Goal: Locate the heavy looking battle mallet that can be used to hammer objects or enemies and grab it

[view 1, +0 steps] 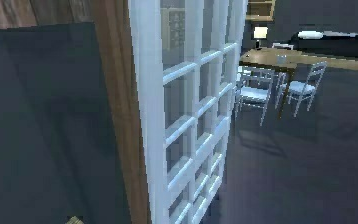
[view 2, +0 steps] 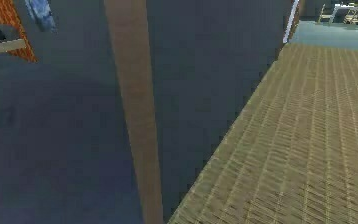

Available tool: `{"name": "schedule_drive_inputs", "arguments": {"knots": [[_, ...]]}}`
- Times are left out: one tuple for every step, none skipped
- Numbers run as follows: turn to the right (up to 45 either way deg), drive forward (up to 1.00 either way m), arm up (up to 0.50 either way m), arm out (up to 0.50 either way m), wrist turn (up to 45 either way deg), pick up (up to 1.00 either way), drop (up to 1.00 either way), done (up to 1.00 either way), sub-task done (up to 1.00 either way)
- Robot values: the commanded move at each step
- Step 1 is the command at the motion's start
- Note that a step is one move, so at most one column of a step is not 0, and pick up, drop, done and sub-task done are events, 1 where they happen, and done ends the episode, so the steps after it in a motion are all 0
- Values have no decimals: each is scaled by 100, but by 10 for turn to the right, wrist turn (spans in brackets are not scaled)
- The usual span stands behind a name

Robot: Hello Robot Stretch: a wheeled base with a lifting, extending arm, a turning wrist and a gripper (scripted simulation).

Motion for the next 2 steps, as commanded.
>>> {"name": "schedule_drive_inputs", "arguments": {"knots": [[390, 0, 0, 0, 0, 0, 0, 0, 0], [0, 100, 0, 0, 0, 0, 0, 0, 0]]}}
